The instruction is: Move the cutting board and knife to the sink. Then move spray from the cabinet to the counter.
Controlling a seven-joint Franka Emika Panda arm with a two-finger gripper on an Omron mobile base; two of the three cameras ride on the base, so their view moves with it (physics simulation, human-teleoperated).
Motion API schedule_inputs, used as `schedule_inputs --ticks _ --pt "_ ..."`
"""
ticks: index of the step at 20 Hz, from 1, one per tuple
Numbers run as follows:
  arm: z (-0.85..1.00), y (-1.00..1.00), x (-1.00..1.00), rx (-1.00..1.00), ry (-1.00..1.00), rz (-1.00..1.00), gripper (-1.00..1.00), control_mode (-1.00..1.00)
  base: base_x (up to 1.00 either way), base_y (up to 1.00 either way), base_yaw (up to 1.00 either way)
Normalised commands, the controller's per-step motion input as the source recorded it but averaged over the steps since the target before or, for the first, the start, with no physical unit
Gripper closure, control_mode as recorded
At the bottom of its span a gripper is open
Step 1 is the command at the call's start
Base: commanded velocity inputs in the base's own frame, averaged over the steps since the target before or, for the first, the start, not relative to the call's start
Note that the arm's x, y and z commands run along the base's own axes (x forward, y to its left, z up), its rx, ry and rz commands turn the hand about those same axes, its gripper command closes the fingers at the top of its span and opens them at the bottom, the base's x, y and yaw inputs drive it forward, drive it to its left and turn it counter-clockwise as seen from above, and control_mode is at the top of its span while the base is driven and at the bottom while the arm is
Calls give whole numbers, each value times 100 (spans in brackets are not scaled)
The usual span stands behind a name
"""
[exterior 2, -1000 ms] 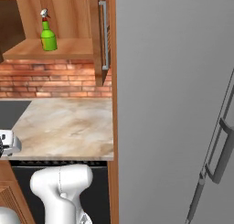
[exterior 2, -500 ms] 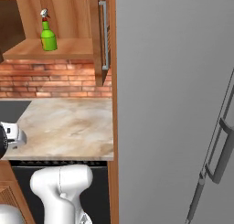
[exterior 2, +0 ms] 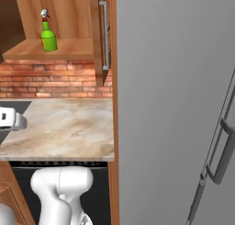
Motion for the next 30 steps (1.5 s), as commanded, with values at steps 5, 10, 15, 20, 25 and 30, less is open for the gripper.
schedule_inputs --ticks 5,10,15,20,25,30 --pt "87 -41 5 2 -19 -12 -100 -100 0 0 0" --pt "76 -31 1 7 -29 -2 -100 -100 0 0 0" --pt "67 -33 -4 16 -34 0 -100 -100 0 0 0" --pt "70 -35 -1 26 -28 0 -100 -100 0 0 0" --pt "32 -3 10 10 -11 0 -100 -100 0 0 0" --pt "23 0 13 -2 0 -6 -100 -100 0 0 0"
